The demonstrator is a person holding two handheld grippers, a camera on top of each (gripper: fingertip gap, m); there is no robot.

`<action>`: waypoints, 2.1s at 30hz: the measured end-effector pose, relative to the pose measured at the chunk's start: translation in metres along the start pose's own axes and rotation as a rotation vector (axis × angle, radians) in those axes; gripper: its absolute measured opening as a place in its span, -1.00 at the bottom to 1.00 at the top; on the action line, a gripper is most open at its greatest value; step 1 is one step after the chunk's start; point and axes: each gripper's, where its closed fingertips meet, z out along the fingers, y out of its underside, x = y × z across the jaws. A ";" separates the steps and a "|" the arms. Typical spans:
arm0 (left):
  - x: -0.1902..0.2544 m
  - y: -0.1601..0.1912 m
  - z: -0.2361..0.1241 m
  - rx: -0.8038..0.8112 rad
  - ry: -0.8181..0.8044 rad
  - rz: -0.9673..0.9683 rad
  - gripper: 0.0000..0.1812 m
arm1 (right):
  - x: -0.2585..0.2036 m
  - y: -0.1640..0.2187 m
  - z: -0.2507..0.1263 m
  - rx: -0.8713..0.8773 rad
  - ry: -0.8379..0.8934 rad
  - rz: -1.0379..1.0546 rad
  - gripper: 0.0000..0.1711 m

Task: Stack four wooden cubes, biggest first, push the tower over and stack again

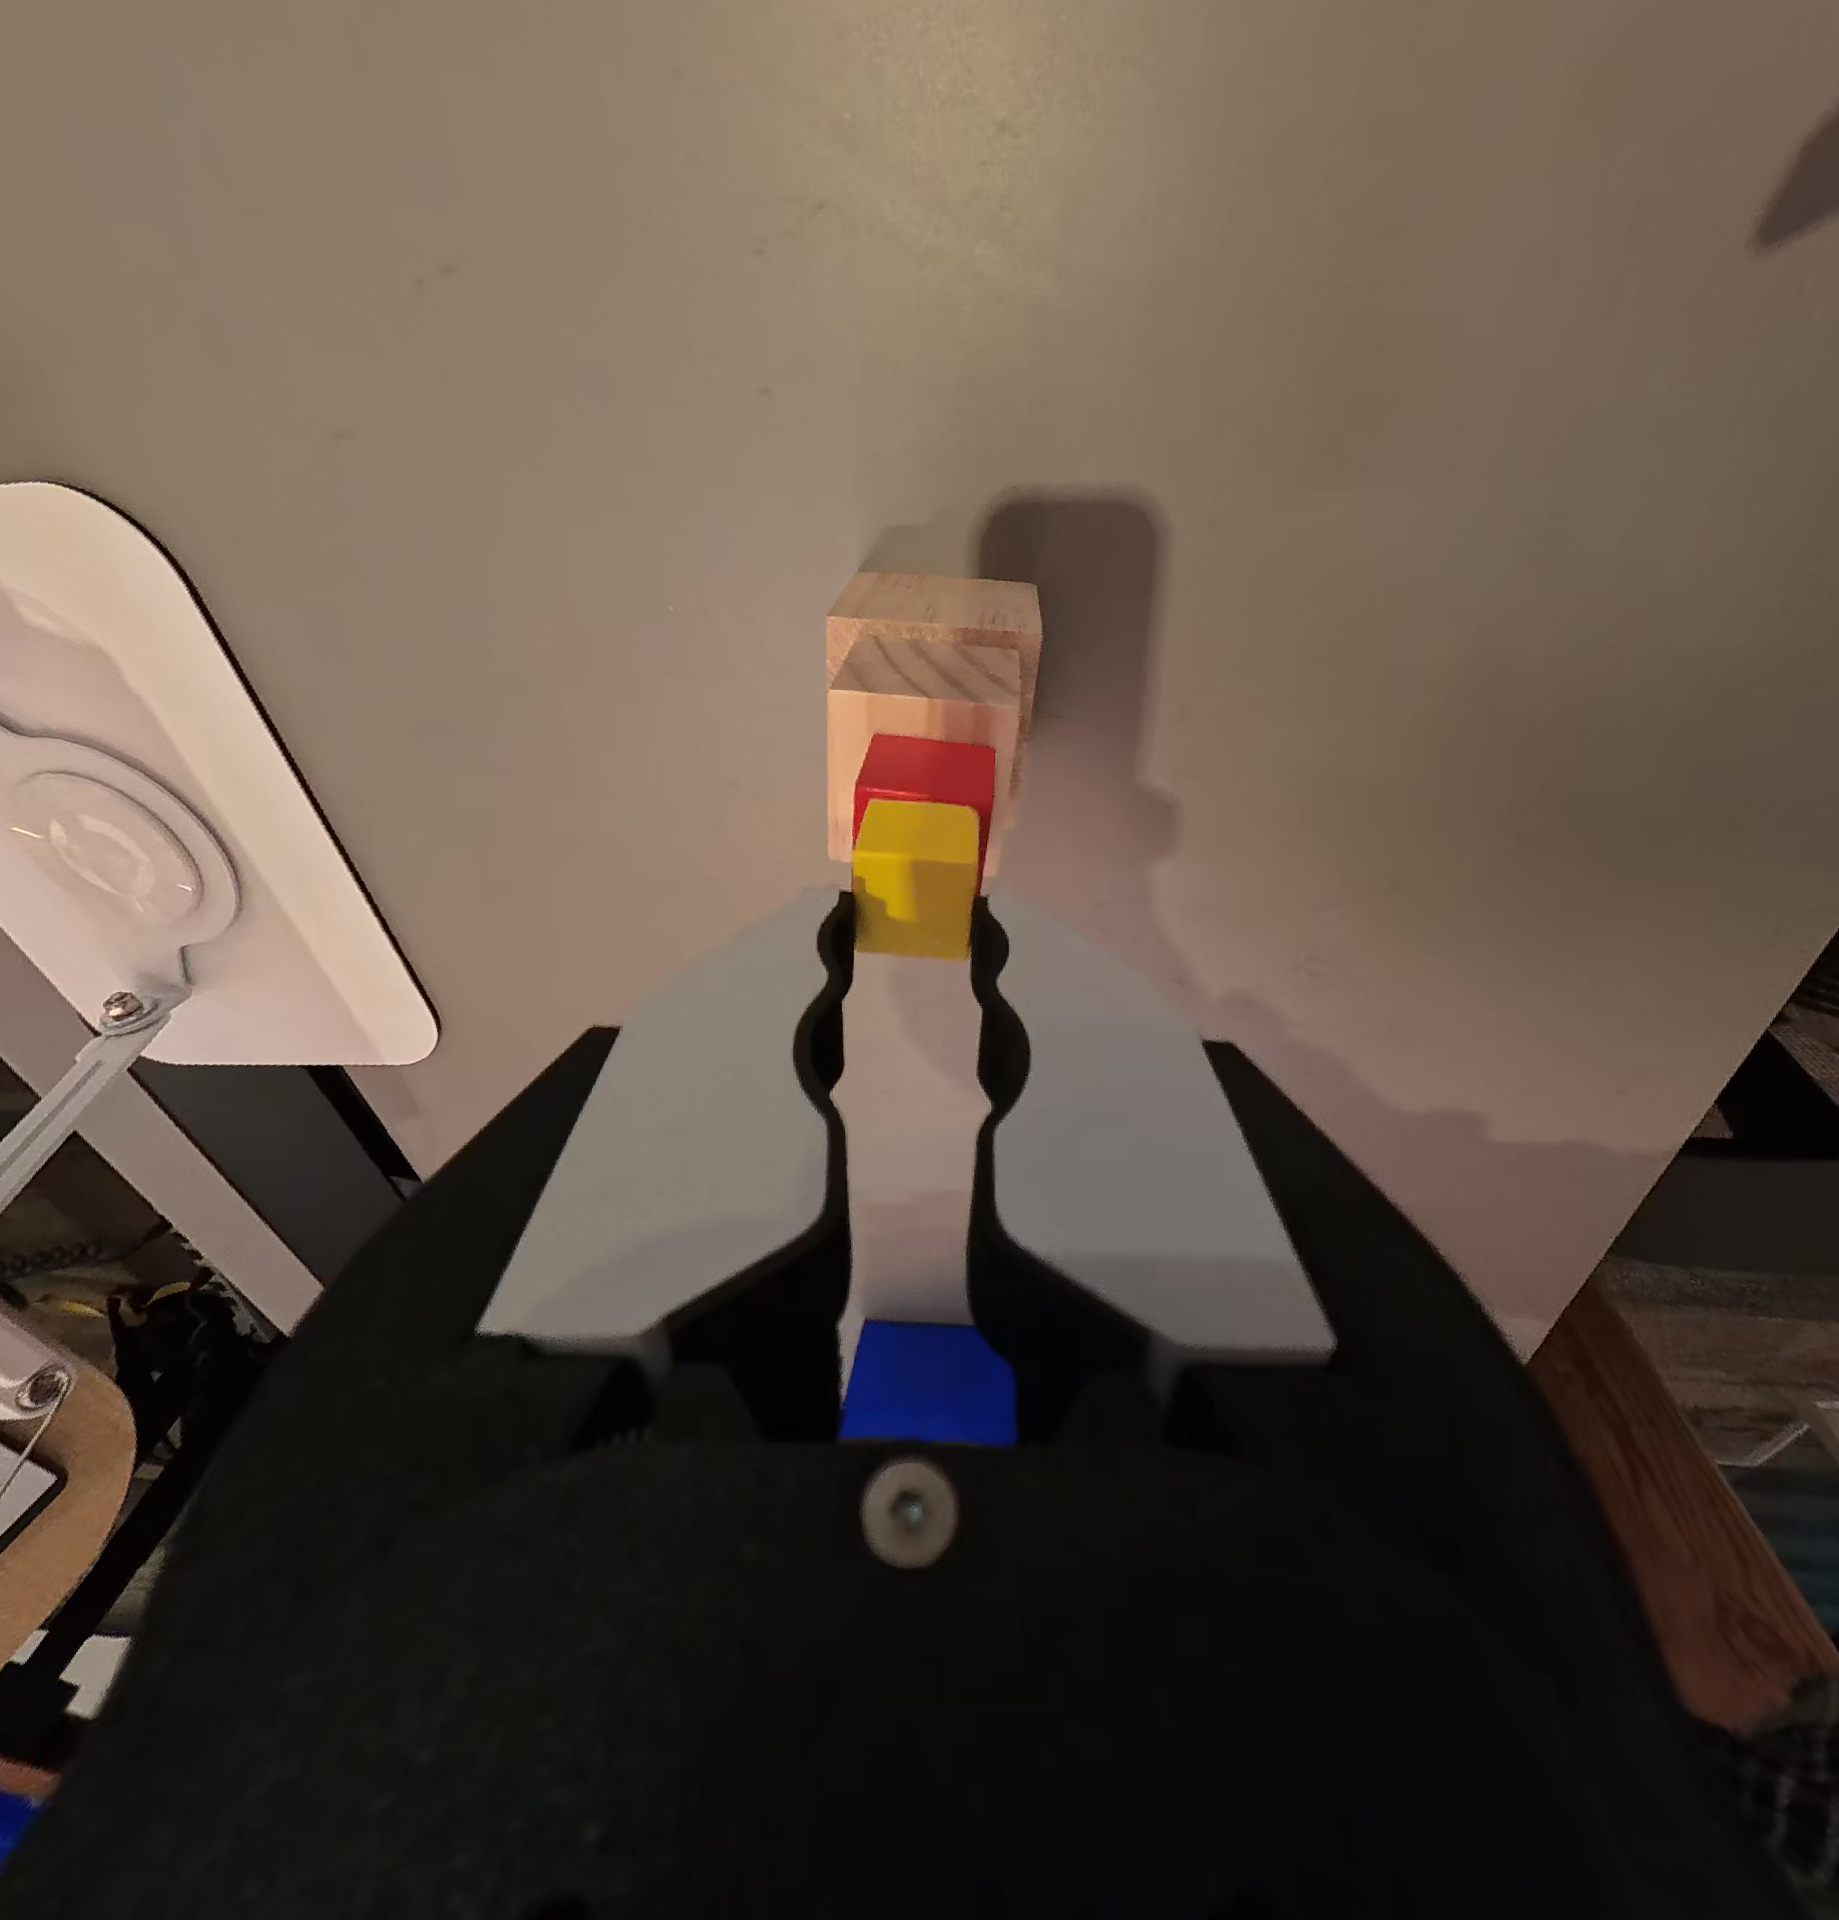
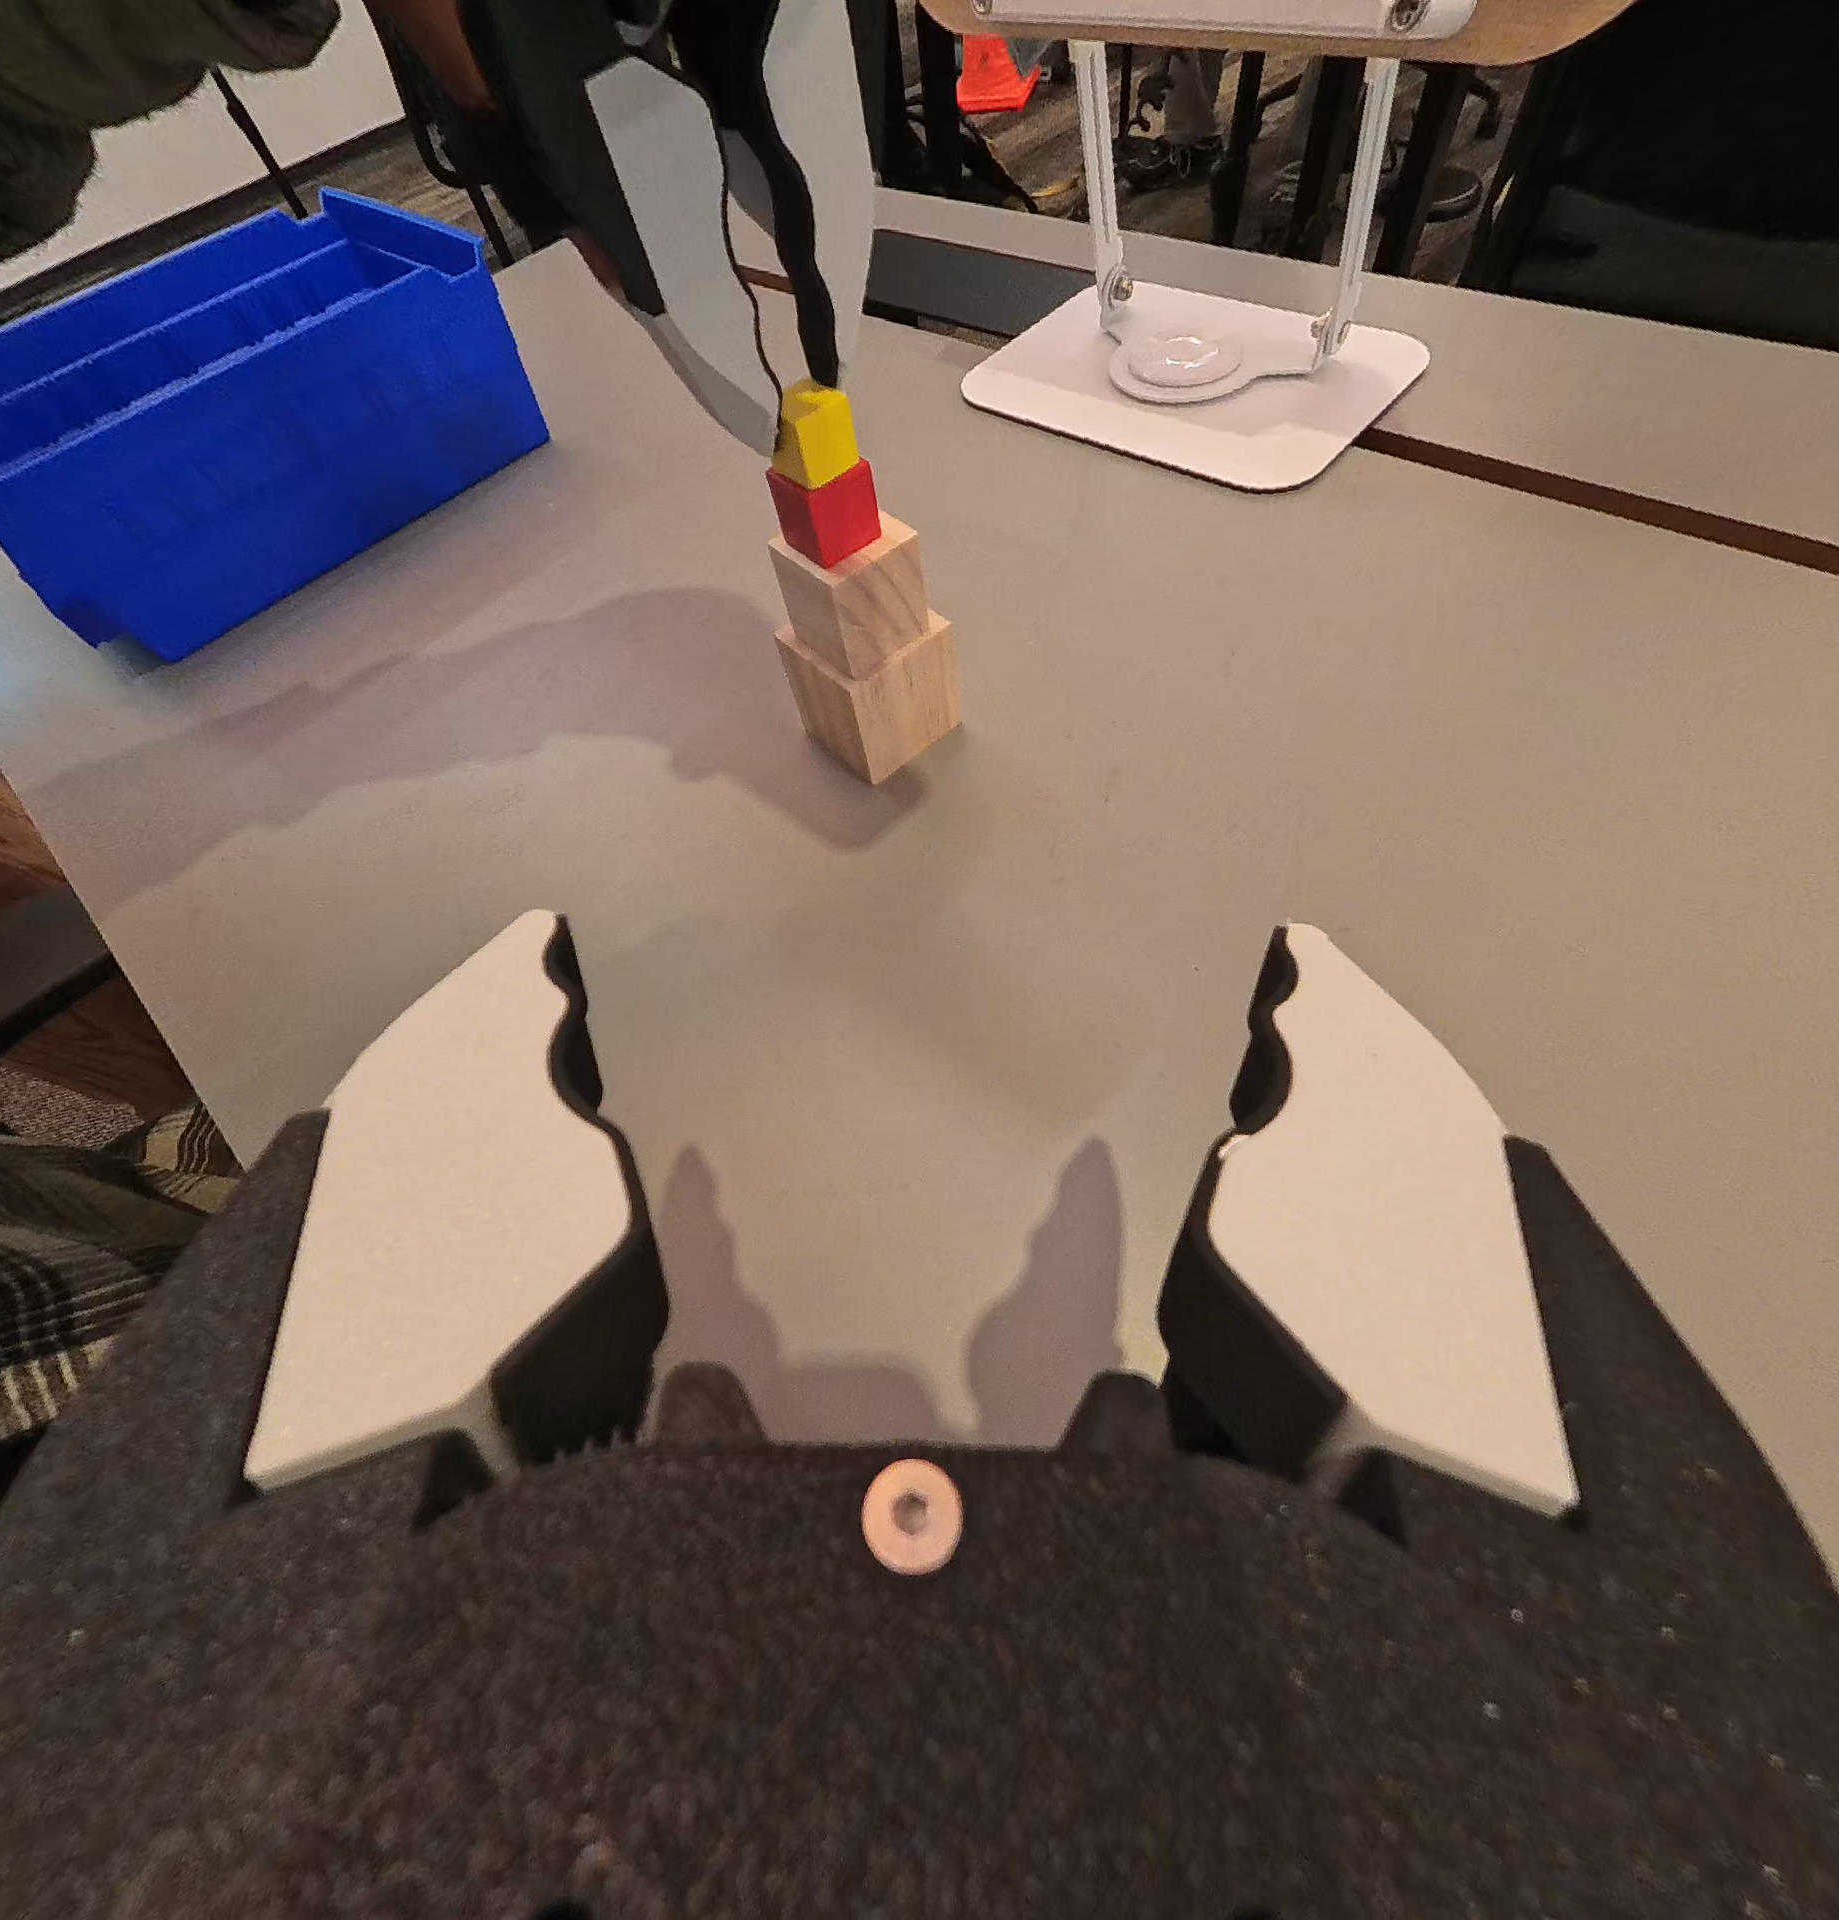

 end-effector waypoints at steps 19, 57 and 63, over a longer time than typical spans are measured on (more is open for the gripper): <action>-0.003 0.000 -0.001 0.033 -0.002 0.001 -0.53 | 0.001 0.001 0.002 -0.002 0.000 0.004 0.42; 0.114 0.191 -0.082 1.258 -0.636 -0.950 0.35 | 0.049 0.021 0.054 -0.366 0.367 0.253 0.32; 0.124 0.212 -0.093 1.314 -0.622 -0.968 0.36 | 0.032 0.014 0.077 -0.420 0.209 0.350 -0.78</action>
